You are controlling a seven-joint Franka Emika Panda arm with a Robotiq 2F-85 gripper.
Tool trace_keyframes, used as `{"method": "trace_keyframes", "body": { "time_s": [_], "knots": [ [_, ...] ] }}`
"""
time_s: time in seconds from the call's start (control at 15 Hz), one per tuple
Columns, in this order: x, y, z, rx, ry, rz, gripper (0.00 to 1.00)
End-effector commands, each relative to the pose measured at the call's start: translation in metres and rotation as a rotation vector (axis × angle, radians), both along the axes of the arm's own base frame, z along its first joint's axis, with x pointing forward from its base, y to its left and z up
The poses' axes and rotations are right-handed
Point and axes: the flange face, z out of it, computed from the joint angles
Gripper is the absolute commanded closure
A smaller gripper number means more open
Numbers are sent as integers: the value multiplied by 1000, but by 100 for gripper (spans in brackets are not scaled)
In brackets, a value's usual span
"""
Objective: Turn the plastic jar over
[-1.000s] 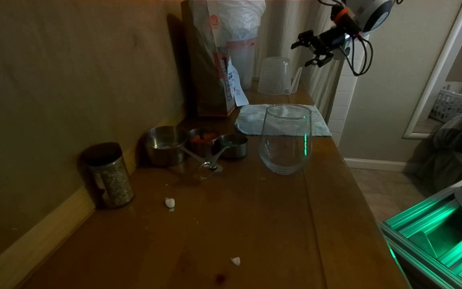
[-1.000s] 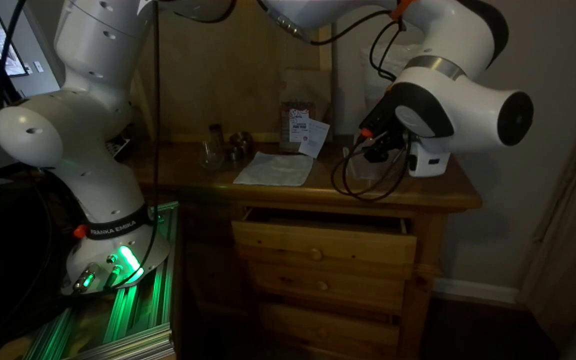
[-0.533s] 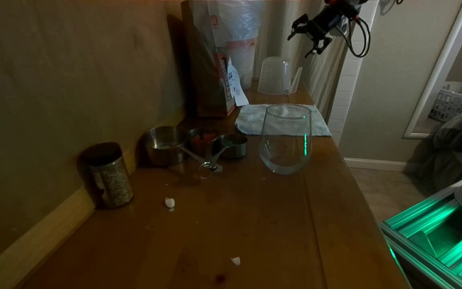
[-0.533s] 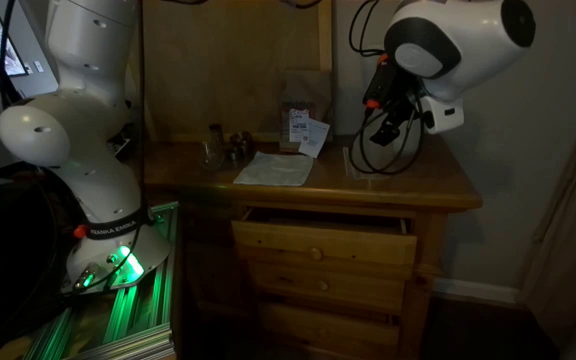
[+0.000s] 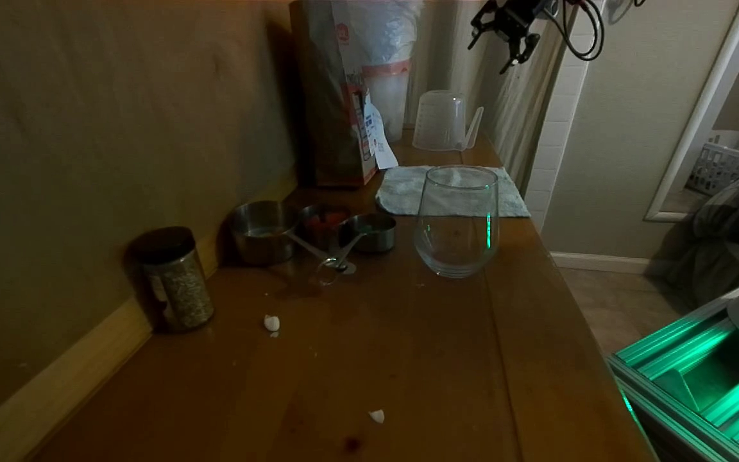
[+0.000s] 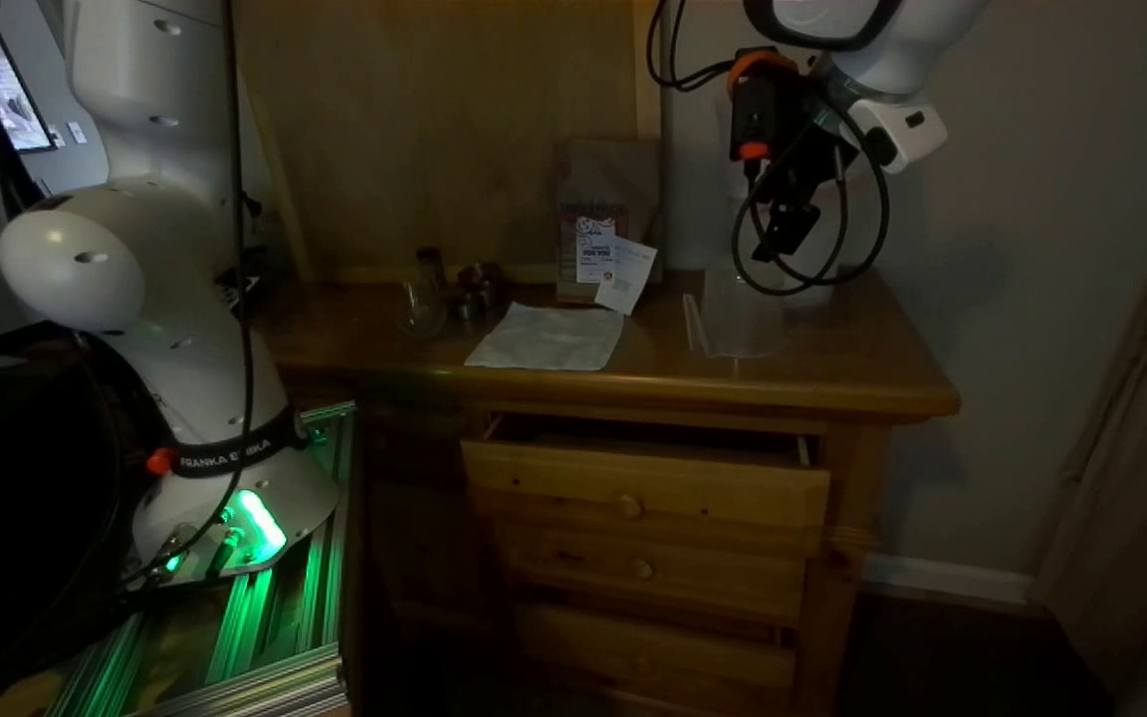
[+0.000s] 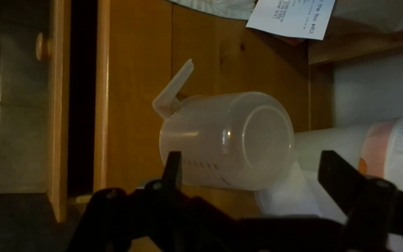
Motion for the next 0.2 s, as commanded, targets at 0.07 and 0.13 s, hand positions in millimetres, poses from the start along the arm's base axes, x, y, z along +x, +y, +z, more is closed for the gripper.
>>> {"method": "trace_keyframes", "body": {
  "time_s": [0.07,0.13],
  "knots": [
    [0,-2,-3,3,6,-1,0],
    [0,-3,-5,3,9,-2,0]
  ]
}}
